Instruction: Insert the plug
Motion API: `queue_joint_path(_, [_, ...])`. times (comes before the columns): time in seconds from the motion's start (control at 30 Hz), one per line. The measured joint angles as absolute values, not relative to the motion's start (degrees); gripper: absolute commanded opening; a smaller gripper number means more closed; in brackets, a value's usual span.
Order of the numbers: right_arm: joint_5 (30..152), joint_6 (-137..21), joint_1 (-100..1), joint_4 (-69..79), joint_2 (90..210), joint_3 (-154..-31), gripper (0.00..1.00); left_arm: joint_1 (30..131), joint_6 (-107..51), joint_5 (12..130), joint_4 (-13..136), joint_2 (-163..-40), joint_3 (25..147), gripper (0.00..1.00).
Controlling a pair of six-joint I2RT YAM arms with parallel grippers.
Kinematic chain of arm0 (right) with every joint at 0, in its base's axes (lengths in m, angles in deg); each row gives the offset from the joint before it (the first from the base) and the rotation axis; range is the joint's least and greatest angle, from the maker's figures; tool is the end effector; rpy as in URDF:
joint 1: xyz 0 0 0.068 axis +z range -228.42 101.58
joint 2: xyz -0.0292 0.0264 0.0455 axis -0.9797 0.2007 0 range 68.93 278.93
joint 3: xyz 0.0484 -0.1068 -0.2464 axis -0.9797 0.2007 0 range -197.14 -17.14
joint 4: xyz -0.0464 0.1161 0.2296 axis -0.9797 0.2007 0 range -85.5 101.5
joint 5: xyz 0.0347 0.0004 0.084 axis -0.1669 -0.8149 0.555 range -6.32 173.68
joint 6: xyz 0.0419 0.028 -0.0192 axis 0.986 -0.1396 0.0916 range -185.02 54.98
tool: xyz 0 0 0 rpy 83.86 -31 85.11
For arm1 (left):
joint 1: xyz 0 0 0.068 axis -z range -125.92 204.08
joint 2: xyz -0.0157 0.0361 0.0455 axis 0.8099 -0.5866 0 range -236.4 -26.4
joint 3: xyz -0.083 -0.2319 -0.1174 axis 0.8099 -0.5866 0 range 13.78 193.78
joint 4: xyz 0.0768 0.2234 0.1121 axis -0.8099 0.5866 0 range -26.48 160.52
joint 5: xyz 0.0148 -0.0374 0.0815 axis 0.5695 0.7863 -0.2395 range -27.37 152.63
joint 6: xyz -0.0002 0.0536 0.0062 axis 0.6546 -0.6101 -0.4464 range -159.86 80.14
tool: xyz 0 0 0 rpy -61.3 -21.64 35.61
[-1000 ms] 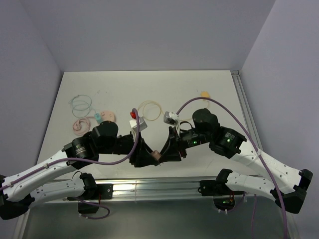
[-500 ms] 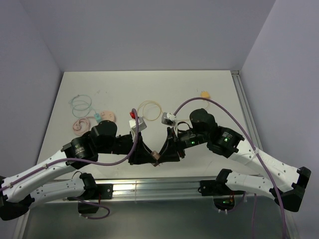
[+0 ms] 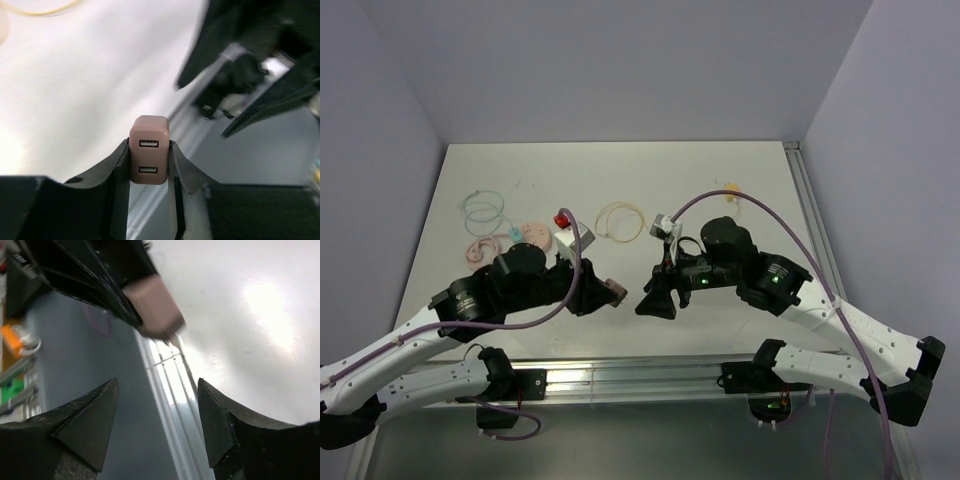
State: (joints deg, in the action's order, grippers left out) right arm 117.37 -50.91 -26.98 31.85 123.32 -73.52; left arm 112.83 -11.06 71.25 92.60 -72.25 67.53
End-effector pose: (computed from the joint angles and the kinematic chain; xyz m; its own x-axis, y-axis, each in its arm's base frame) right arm 0.1109 0.1707 0.3522 -0.4937 -0.2939 -0.8184 -0.8689 0.2044 0.4508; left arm 0.0848 -0.1501 0.3566 -0.6063 0.0810 -0.7911 0.7140 0.4935 -0.4967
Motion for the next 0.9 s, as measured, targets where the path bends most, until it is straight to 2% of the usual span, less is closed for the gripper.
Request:
queue_joint_path(0.23, [102.84,-46.43,-33.45,35.53,120.46,-73.5,0.7,107.69,-6.51,52.26,102.85,-78.85,74.64,0.0])
queue_joint_path(0.53, [94.84,-40.27,-33.8,35.81,122.91,-69.08,0.64,86.05,-4.26,49.81,104.99,-85.52,75.91,0.0])
queue_joint_path(0.9, [92.69,-38.87,-33.8,34.67,123.87,-65.72,0.63,74.68,-4.13,48.02,100.01,-100.82,78.4,0.0])
